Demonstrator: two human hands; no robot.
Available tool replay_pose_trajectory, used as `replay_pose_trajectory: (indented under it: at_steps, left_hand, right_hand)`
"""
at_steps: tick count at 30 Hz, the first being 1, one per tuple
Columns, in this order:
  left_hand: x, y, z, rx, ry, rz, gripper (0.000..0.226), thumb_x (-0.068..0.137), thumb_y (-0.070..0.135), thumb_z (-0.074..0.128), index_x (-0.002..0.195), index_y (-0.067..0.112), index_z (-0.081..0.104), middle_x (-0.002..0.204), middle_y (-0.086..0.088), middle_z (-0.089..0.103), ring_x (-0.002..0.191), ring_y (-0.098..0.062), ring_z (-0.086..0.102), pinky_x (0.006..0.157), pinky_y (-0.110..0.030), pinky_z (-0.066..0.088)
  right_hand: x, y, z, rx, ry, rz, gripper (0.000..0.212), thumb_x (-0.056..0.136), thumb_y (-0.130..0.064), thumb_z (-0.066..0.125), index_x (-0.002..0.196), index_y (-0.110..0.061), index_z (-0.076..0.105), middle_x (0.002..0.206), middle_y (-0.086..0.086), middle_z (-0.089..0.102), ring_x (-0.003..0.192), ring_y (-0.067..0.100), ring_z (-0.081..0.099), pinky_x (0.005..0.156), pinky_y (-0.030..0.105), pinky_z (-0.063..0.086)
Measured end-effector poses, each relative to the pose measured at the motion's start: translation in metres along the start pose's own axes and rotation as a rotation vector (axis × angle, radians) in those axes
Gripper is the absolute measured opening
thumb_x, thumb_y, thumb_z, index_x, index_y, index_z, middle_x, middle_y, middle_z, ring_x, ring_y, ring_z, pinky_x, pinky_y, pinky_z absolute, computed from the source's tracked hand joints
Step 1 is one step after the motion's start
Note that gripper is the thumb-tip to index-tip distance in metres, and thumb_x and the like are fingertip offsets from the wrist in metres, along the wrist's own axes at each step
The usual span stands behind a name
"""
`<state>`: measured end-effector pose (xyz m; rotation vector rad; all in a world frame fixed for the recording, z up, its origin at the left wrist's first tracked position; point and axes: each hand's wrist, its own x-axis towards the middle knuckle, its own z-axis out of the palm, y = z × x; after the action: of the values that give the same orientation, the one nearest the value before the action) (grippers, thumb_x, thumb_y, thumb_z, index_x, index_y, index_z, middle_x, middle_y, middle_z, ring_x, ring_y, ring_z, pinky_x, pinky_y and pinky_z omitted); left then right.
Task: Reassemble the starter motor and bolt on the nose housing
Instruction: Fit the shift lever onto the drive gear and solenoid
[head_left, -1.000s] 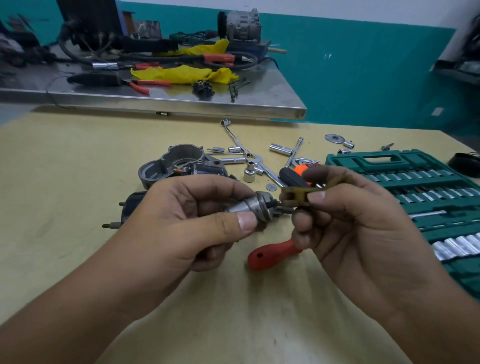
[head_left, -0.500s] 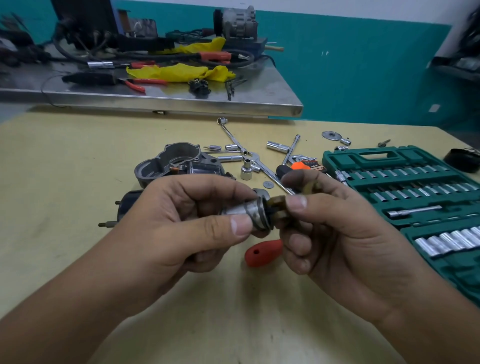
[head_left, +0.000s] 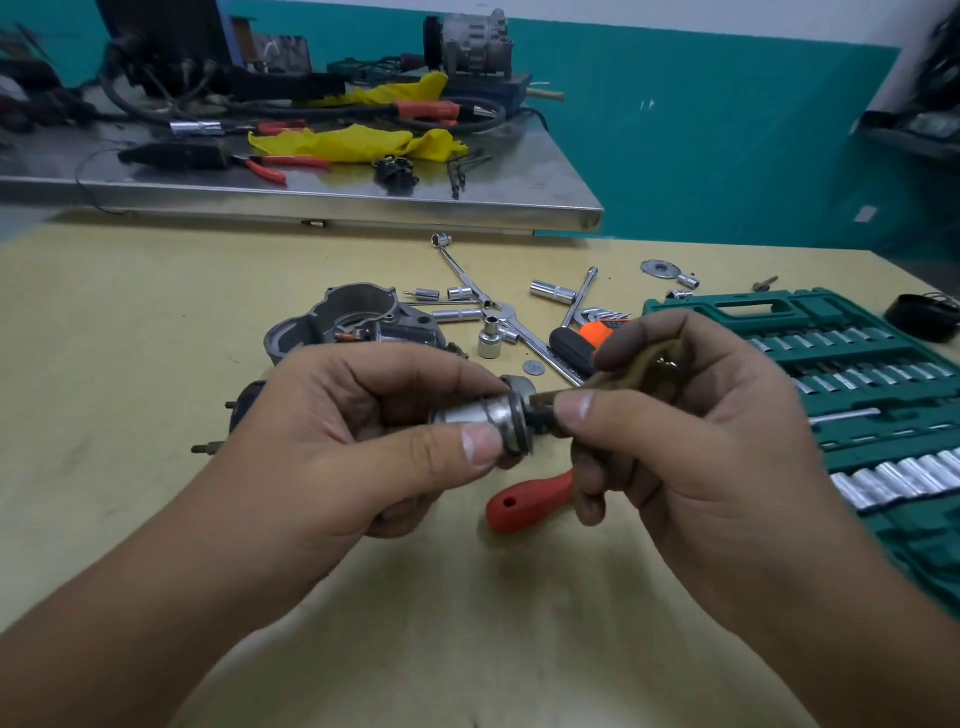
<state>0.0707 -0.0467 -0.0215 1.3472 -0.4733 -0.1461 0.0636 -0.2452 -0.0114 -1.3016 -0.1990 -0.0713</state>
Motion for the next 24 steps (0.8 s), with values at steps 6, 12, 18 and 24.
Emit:
replay_pose_trajectory:
  at_steps: [6,12,18,24]
  left_hand:
    - [0.0012,-0.0004,-0.0001,0.155,0.085,-0.012,0.028,0.063,0.021,0.085,0.091,0.016,0.082,0.061,-0.001,0.067,0.040,-0.006,0.042,0.041,-0.015,0.033]
    - [0.0010,-0.0019,-0.0001,0.433,0.164,0.075,0.029,0.069,0.018,0.083,0.096,0.028,0.081,0.083,0.002,0.080,0.068,-0.013,0.076,0.058,-0.015,0.055]
    - [0.0005,-0.0019,-0.0030,0.222,0.093,0.102,0.032,0.066,0.012,0.087,0.096,0.021,0.082,0.079,0.000,0.077,0.054,-0.004,0.062,0.046,-0.015,0.043]
    - [0.0001,-0.0020,-0.0076,0.020,-0.028,0.147,0.036,0.068,0.027,0.090,0.100,0.014,0.080,0.072,-0.002,0.070,0.046,-0.005,0.050,0.048,-0.017,0.036]
  right_hand:
    - [-0.0044,0.0006,0.0035,-0.130,0.001,-0.040,0.026,0.072,0.011,0.077,0.081,-0.009,0.063,0.060,0.011,0.060,0.041,0.026,0.058,0.041,0.034,0.051]
    - [-0.0079,-0.0010,0.0039,-0.371,0.068,-0.188,0.024,0.066,0.002,0.078,0.075,-0.015,0.064,0.057,0.008,0.063,0.042,0.027,0.063,0.041,0.037,0.056]
    - [-0.0047,-0.0030,0.0036,-0.033,0.000,-0.065,0.029,0.059,0.006,0.080,0.075,-0.013,0.065,0.055,0.010,0.058,0.037,0.024,0.055,0.043,0.032,0.050]
    - [-0.0004,-0.0041,0.0007,0.136,0.009,0.002,0.025,0.064,0.006,0.073,0.075,-0.013,0.062,0.054,0.012,0.053,0.036,0.019,0.048,0.042,0.029,0.045]
